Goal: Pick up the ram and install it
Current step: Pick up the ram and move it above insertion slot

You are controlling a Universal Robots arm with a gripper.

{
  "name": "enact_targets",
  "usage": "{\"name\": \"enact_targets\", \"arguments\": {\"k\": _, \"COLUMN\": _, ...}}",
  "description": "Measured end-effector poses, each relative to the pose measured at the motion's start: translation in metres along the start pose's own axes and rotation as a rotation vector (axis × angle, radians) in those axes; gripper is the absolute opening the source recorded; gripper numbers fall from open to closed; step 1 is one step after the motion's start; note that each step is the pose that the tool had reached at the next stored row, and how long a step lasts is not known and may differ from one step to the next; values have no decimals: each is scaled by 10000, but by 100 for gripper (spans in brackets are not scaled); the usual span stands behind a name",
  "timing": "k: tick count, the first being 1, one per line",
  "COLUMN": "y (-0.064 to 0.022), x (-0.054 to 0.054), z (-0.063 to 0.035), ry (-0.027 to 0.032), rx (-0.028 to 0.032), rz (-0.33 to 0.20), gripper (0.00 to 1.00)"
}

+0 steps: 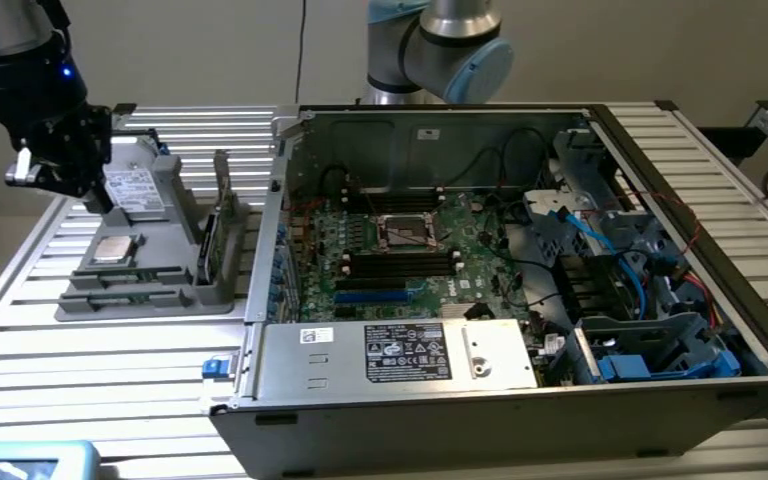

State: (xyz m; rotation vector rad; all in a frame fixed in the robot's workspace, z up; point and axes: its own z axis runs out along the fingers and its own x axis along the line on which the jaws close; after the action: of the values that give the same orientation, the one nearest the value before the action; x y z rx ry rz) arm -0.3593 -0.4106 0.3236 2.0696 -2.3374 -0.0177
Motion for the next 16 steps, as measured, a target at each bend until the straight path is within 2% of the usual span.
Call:
{"name": "enact_targets", "arguments": {"k": 5, "y": 0, "x": 0, "z": 1, "ry": 12, "rx": 75, "rz": -861, "gripper": 11}}
{"name": "enact_targets", "arguments": {"k": 11, "y": 3, "x": 1, "z": 0, "ry": 15, "rx": 76, "rz": -957, "gripper": 12}}
{"name": "enact_targets", "arguments": {"k": 12, "y": 4, "x": 1, "z": 0, "ry": 15, "rx": 77, "rz": -957, "gripper": 18}}
{"name": "enact_targets", "arguments": {"k": 13, "y": 8, "x": 1, "z": 0, "ry": 14, "rx": 82, "rz": -957, "gripper": 18}}
{"name": "enact_targets", "arguments": {"k": 14, "y": 12, "x": 2, "z": 1, "ry": 13, "rx": 98, "rz": -957, "gripper": 24}}
{"name": "enact_targets", "arguments": {"k": 15, "y": 17, "x": 2, "z": 2, "ry": 11, "rx": 119, "rz": -994, "gripper": 24}}
{"name": "enact_targets", "arguments": {"k": 16, "y": 17, "x": 2, "z": 6, "ry": 12, "rx": 133, "rz": -1082, "gripper": 30}}
